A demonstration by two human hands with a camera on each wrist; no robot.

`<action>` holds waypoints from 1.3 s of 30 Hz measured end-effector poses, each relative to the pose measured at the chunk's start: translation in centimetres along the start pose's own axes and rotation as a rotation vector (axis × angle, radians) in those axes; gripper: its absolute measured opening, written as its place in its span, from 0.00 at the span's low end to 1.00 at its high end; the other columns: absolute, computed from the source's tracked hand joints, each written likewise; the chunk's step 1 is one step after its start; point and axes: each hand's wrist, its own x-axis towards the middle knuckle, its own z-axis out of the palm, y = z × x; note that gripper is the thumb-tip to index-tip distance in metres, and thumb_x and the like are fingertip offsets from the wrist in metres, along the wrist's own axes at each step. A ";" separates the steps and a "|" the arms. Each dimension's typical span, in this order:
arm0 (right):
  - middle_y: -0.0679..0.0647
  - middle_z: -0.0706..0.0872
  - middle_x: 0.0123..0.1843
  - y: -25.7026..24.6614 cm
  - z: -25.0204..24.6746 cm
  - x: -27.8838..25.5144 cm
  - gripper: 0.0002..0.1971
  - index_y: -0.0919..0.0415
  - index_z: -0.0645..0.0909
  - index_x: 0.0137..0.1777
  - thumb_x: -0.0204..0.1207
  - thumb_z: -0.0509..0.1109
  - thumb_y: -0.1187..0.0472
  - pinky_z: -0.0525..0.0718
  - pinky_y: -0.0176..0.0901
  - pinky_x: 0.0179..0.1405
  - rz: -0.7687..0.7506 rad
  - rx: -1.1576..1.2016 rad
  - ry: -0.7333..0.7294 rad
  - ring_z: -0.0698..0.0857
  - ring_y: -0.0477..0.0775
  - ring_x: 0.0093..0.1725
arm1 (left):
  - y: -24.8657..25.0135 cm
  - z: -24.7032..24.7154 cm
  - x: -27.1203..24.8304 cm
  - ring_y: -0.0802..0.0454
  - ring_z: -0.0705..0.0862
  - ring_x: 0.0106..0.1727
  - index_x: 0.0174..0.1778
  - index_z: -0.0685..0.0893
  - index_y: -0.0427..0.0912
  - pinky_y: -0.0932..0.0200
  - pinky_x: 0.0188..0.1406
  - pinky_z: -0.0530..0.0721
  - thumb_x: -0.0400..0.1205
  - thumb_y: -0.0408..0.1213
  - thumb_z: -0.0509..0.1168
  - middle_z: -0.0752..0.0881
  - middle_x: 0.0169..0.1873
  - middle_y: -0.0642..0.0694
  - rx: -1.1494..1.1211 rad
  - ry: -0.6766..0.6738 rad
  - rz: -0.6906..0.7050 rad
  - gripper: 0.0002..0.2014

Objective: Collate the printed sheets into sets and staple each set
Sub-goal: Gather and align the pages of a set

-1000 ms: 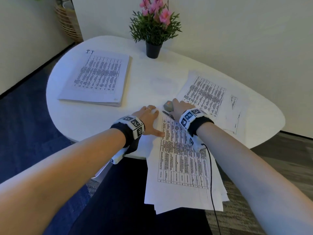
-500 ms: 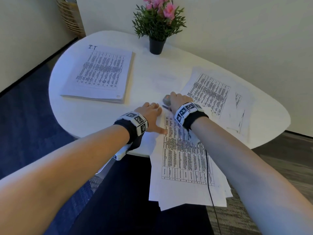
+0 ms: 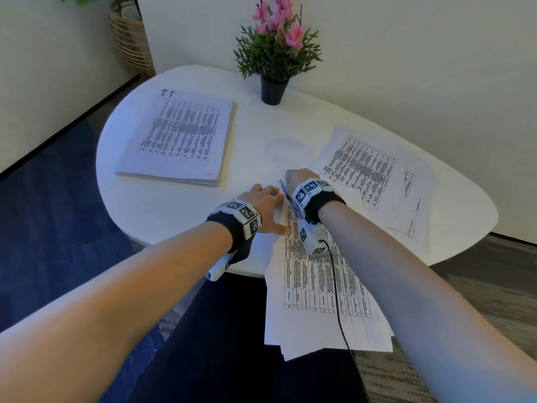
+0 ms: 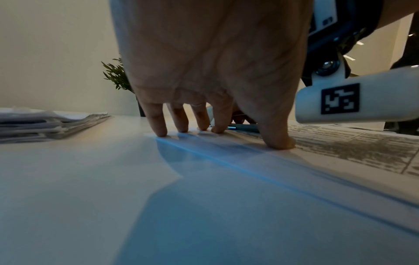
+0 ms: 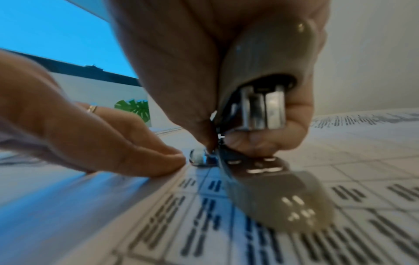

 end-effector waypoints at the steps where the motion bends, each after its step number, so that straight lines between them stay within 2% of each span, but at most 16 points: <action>1: 0.57 0.76 0.34 -0.1 -0.1 0.0 0.14 0.65 0.73 0.45 0.85 0.52 0.57 0.71 0.41 0.31 -0.008 -0.005 0.020 0.77 0.56 0.35 | 0.0 0.0 0.0 0.41 0.63 0.75 0.82 0.60 0.49 0.45 0.68 0.72 0.73 0.70 0.61 0.60 0.81 0.48 -0.006 -0.002 -0.002 0.45; 4: 0.56 0.74 0.34 -0.6 -0.4 1.0 0.17 0.64 0.75 0.47 0.86 0.51 0.53 0.72 0.42 0.32 0.008 0.004 0.054 0.76 0.57 0.34 | -0.1 0.1 0.0 0.41 0.62 0.76 0.82 0.59 0.49 0.44 0.68 0.73 0.73 0.71 0.61 0.59 0.82 0.49 -0.015 -0.003 -0.001 0.46; 8: 0.58 0.70 0.32 -1.1 -1.2 1.7 0.15 0.62 0.66 0.37 0.83 0.57 0.55 0.68 0.41 0.26 0.096 0.207 -0.047 0.69 0.55 0.27 | -0.4 0.3 -0.2 0.41 0.58 0.79 0.84 0.53 0.50 0.44 0.73 0.68 0.74 0.71 0.59 0.53 0.84 0.50 -0.039 -0.009 0.007 0.47; 10: 0.58 0.75 0.39 -0.9 -1.5 0.8 0.11 0.61 0.69 0.47 0.82 0.60 0.52 0.74 0.43 0.29 0.137 0.275 -0.086 0.77 0.58 0.34 | -0.5 0.7 -0.3 0.41 0.55 0.81 0.85 0.50 0.50 0.44 0.76 0.63 0.75 0.71 0.58 0.50 0.84 0.51 -0.078 -0.016 0.008 0.47; 12: 0.59 0.79 0.47 0.0 -1.4 -0.3 0.18 0.66 0.66 0.63 0.81 0.62 0.54 0.78 0.45 0.32 0.137 0.390 -0.085 0.82 0.58 0.41 | -0.9 0.6 -0.3 0.42 0.54 0.82 0.85 0.50 0.50 0.45 0.78 0.61 0.76 0.68 0.60 0.49 0.84 0.52 -0.151 -0.022 0.013 0.46; 15: 0.58 0.79 0.49 1.1 -1.6 -2.7 0.18 0.67 0.69 0.65 0.78 0.65 0.59 0.75 0.40 0.27 0.039 0.487 -0.026 0.80 0.52 0.37 | -1.5 -0.1 -0.6 0.47 0.62 0.81 0.83 0.59 0.45 0.51 0.77 0.64 0.77 0.61 0.66 0.60 0.82 0.49 -0.487 0.037 -0.055 0.43; 18: 0.61 0.82 0.52 1.8 -2.2 -5.1 0.19 0.66 0.77 0.64 0.73 0.71 0.64 0.78 0.38 0.31 -0.095 0.512 0.054 0.82 0.56 0.40 | -1.6 -0.3 -0.7 0.53 0.81 0.66 0.73 0.75 0.45 0.54 0.66 0.79 0.69 0.56 0.77 0.78 0.71 0.48 -0.906 0.174 -0.122 0.38; 20: 0.60 0.86 0.51 1.9 -2.5 -6.2 0.20 0.64 0.81 0.63 0.70 0.73 0.67 0.81 0.41 0.37 -0.168 0.542 0.066 0.84 0.57 0.41 | -1.3 0.2 -0.7 0.54 0.88 0.51 0.56 0.83 0.46 0.50 0.56 0.86 0.67 0.50 0.80 0.88 0.54 0.49 -1.068 0.218 -0.142 0.25; 21: 0.57 0.87 0.50 1.9 -2.5 -6.7 0.20 0.63 0.82 0.63 0.69 0.73 0.68 0.83 0.43 0.39 -0.190 0.549 0.076 0.85 0.57 0.43 | -1.1 0.5 -0.8 0.52 0.89 0.47 0.50 0.83 0.45 0.48 0.52 0.88 0.67 0.46 0.81 0.90 0.46 0.48 -1.158 0.237 -0.156 0.20; 23: 0.53 0.84 0.49 1.6 -2.4 -7.5 0.20 0.59 0.84 0.63 0.69 0.74 0.68 0.83 0.46 0.44 -0.209 0.565 0.098 0.85 0.56 0.47 | -0.8 0.7 -1.0 0.49 0.91 0.42 0.49 0.84 0.41 0.48 0.47 0.90 0.69 0.39 0.81 0.91 0.40 0.43 -1.285 0.266 -0.181 0.17; 28: 0.53 0.82 0.56 0.9 -1.7 -8.4 0.20 0.55 0.85 0.61 0.69 0.75 0.67 0.81 0.42 0.47 -0.261 0.545 0.047 0.81 0.50 0.46 | -1.3 1.0 -1.6 0.51 0.91 0.38 0.46 0.90 0.39 0.56 0.43 0.90 0.69 0.33 0.80 0.91 0.34 0.46 -1.232 0.225 -0.196 0.12; 30: 0.47 0.82 0.51 0.9 -1.7 -8.8 0.21 0.55 0.85 0.63 0.69 0.75 0.67 0.83 0.43 0.49 -0.284 0.538 0.018 0.82 0.49 0.45 | -1.5 1.0 -1.9 0.48 0.92 0.39 0.44 0.90 0.39 0.56 0.45 0.90 0.68 0.32 0.80 0.92 0.34 0.44 -1.306 0.176 -0.202 0.10; 33: 0.35 0.76 0.42 1.6 -2.1 -9.3 0.22 0.56 0.84 0.64 0.69 0.75 0.69 0.81 0.36 0.46 -0.302 0.482 -0.003 0.81 0.46 0.44 | -1.7 0.8 -2.5 0.47 0.91 0.38 0.44 0.89 0.32 0.59 0.43 0.90 0.71 0.26 0.77 0.91 0.34 0.40 -1.399 0.136 -0.250 0.08; 36: 0.40 0.79 0.49 3.6 -2.3 -9.5 0.24 0.55 0.81 0.67 0.71 0.74 0.70 0.77 0.26 0.38 -0.207 0.453 -0.011 0.81 0.43 0.45 | -3.7 0.9 -4.0 0.47 0.91 0.35 0.43 0.88 0.27 0.63 0.38 0.89 0.72 0.24 0.75 0.91 0.34 0.36 -1.386 0.147 -0.312 0.06; 38: 0.47 0.81 0.52 6.1 -2.6 -9.5 0.22 0.58 0.80 0.68 0.74 0.72 0.70 0.74 0.28 0.35 -0.073 0.465 0.026 0.79 0.40 0.42 | -6.1 1.3 -5.6 0.48 0.91 0.35 0.42 0.88 0.28 0.63 0.38 0.89 0.73 0.25 0.75 0.91 0.35 0.36 -1.366 0.156 -0.359 0.05; 39: 0.52 0.84 0.52 7.6 -2.9 -9.4 0.20 0.60 0.81 0.66 0.74 0.71 0.70 0.75 0.32 0.37 -0.003 0.457 0.076 0.80 0.44 0.43 | -7.3 1.6 -6.6 0.49 0.91 0.35 0.41 0.87 0.29 0.63 0.38 0.89 0.74 0.25 0.74 0.91 0.36 0.35 -1.359 0.160 -0.384 0.04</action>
